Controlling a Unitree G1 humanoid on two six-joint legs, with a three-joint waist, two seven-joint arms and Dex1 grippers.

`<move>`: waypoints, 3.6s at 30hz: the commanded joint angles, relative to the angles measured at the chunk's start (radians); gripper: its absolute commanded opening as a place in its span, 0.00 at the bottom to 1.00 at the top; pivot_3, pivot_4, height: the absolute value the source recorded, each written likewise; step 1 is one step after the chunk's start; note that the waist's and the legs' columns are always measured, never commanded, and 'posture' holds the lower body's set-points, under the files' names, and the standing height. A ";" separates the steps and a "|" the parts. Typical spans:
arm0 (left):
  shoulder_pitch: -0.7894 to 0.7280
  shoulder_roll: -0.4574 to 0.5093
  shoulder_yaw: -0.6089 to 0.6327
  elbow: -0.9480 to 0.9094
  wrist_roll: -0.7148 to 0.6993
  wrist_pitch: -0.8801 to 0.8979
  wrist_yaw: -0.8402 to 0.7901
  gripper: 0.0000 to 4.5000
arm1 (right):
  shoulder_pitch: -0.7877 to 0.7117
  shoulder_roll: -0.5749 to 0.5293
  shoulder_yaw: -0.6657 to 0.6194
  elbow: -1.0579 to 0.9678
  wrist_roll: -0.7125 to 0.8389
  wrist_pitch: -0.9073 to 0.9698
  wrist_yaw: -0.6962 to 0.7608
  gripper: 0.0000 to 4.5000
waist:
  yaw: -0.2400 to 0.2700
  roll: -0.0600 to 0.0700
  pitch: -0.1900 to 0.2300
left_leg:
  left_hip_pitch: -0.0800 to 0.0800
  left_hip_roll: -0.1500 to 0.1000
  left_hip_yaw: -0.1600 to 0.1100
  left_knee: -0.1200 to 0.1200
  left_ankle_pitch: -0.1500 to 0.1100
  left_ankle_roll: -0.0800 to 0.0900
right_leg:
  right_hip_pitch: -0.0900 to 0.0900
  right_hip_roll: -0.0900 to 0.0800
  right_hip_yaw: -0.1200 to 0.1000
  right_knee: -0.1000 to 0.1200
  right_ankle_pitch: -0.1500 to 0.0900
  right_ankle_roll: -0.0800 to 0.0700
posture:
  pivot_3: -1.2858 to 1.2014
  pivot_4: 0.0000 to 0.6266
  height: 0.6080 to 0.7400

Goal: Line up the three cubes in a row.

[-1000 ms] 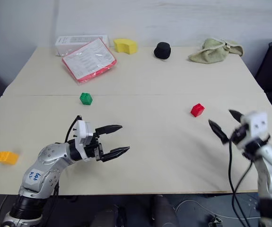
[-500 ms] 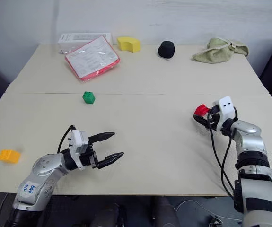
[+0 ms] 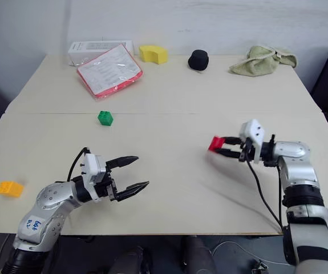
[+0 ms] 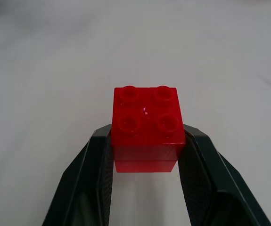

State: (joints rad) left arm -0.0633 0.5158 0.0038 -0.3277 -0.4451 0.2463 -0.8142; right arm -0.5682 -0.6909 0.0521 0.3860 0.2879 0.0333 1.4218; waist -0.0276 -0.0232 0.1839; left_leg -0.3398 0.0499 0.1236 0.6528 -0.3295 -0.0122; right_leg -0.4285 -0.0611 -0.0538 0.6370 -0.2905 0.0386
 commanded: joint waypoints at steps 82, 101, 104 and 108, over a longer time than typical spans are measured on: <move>-0.955 -0.219 0.185 1.354 0.341 -0.199 0.743 0.73 | 0.508 0.266 -0.309 -0.543 0.241 -0.219 -0.552 1.00 | 0.025 -0.007 0.002 | -0.001 -0.002 0.000 0.001 0.000 -0.001 | 0.000 -0.001 -0.007 -0.001 0.001 0.000 | 0.52 0.24 1.00; -0.597 0.015 0.027 0.353 -0.057 0.153 -0.144 0.33 | 0.531 0.144 -0.296 -0.526 0.223 -0.236 -0.414 1.00 | 0.016 -0.005 0.002 | -0.009 0.000 -0.004 0.011 0.001 -0.002 | -0.003 0.000 -0.007 0.005 0.001 0.000 | 0.52 0.24 1.00; -0.502 0.120 -0.108 0.270 0.022 0.035 -0.332 0.33 | 0.566 0.081 -0.280 -0.537 0.233 -0.232 -0.332 1.00 | 0.015 -0.001 0.001 | -0.001 -0.001 -0.001 0.008 -0.001 -0.002 | 0.002 0.000 -0.004 0.001 0.000 0.000 | 0.52 0.24 1.00; -0.464 0.105 -0.215 0.325 0.078 -0.083 -0.458 0.33 | 0.593 0.048 -0.287 -0.534 0.252 -0.206 -0.284 1.00 | 0.021 -0.003 0.001 | 0.002 -0.001 -0.002 0.007 -0.001 -0.001 | 0.006 0.001 -0.002 0.001 0.001 0.000 | 0.52 0.24 1.00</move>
State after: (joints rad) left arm -0.5072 0.6282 -0.1988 -0.0155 -0.3931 0.2228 -1.2360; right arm 0.0224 -0.6263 -0.2219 -0.1170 0.5167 -0.1726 1.1198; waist -0.0062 -0.0258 0.1853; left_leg -0.3374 0.0484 0.1220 0.6599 -0.3308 -0.0123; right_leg -0.4226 -0.0600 -0.0555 0.6380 -0.2899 0.0386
